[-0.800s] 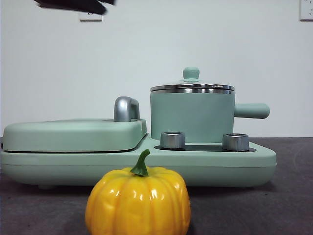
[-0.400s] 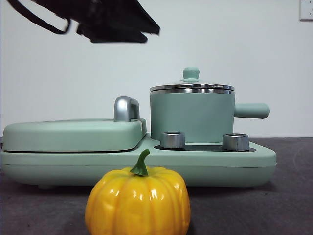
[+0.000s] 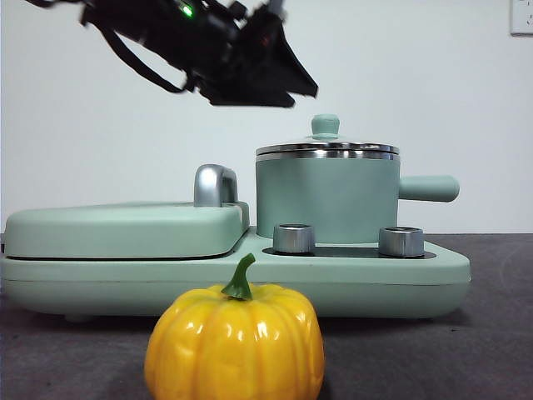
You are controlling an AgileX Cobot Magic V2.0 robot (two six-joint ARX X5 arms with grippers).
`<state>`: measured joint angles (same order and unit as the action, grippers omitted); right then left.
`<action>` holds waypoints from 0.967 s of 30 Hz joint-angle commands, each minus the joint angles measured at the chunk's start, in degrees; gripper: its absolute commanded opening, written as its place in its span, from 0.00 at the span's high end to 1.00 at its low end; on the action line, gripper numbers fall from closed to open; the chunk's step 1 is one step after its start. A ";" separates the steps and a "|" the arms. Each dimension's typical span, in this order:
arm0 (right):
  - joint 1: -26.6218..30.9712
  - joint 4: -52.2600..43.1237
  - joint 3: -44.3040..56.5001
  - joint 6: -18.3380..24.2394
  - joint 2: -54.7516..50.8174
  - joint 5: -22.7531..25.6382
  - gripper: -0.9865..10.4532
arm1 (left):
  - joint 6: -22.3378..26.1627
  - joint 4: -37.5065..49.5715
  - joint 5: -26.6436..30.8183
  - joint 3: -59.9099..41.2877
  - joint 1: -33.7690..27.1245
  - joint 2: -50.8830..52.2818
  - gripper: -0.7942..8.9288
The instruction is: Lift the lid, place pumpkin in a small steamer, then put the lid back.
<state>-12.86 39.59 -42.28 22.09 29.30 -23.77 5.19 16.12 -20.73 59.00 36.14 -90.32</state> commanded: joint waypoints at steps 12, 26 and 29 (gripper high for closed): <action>-0.24 -0.35 -0.90 -0.74 0.35 0.09 0.71 | 1.57 5.64 2.56 5.35 0.63 -9.03 0.69; -0.26 -0.11 -0.90 -0.74 1.44 0.11 0.71 | 1.53 9.33 2.97 5.35 0.66 -10.80 0.69; -0.24 -0.09 -0.90 -0.74 1.68 0.13 0.71 | 1.53 9.22 2.97 5.44 0.70 -11.04 0.69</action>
<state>-12.86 39.70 -42.28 22.06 30.52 -23.77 6.39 24.67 -17.93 62.96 36.32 -99.88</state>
